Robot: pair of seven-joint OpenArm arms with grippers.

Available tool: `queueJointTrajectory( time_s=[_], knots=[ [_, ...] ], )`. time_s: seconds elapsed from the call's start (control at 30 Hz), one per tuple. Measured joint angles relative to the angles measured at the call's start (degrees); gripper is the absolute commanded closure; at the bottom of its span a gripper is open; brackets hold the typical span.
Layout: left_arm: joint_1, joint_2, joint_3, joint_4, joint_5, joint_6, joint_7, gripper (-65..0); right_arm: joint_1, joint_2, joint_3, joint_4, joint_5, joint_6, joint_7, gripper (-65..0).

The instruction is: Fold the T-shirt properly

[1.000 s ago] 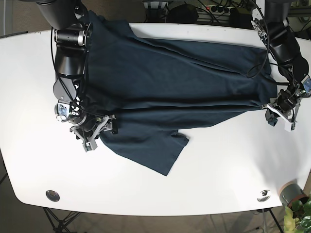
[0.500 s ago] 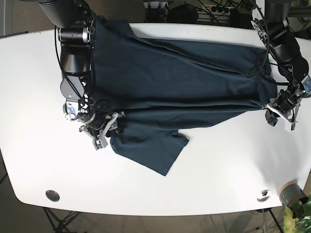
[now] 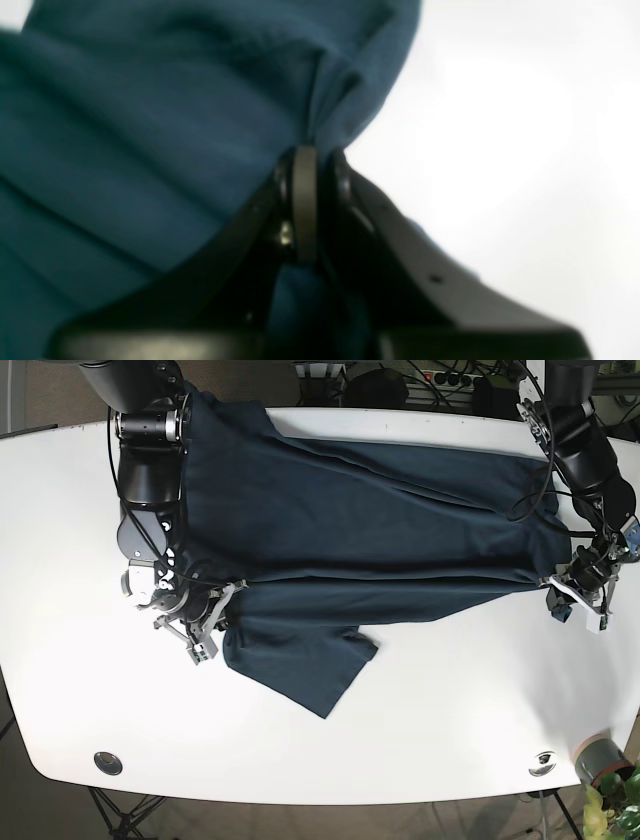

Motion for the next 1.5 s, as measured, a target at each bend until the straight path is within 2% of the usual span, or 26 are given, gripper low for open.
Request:
queueJointTrajectory(
  time_s=[0.1,0.27,0.43,0.7,0.9,1.07,1.2,1.27,1.5],
  knots=[
    [-1.60,0.07,-0.04,0.00,0.13,-0.04,0.52,0.0,-0.76,1.20,0.22,3.93,-0.39,-0.11,-3.82,-1.7],
    [-6.67,0.20,-0.07,0.13,-0.42,-0.09,1.40,0.0,0.09,2.69,3.17,9.68,-0.24,0.11,-6.75,-1.7],
    [-11.04,0.35,-0.15,0.17,-0.46,-0.09,5.25,0.0,3.28,5.49,4.94,11.56,0.22,0.98,-8.55,-1.7],
    [-21.35,6.32,0.09,0.15,0.07,-0.11,9.18,0.0,9.77,9.94,5.03,11.50,-0.17,0.87,-9.64,-1.7],
    [-27.93,9.81,6.08,0.15,0.04,-0.04,9.86,0.0,15.91,12.70,5.07,11.47,-0.85,0.76,-9.94,-1.9],
    [-33.73,13.20,6.49,0.13,0.09,2.05,9.94,0.0,22.01,14.62,4.74,11.41,-0.44,0.94,-12.90,-1.9],
    [-39.17,12.83,8.96,0.11,0.24,2.60,9.60,0.0,27.58,15.93,4.76,11.39,-0.63,0.81,-13.31,-1.9],
    [-42.21,12.46,10.16,0.26,0.02,2.91,8.74,0.0,31.82,15.96,4.74,11.45,-1.31,0.72,-15.85,-1.9],
    [-47.95,11.43,10.71,6.38,-0.28,2.64,8.81,0.0,43.95,16.92,2.34,11.82,-0.15,3.32,-21.62,-1.9]
  ],
)
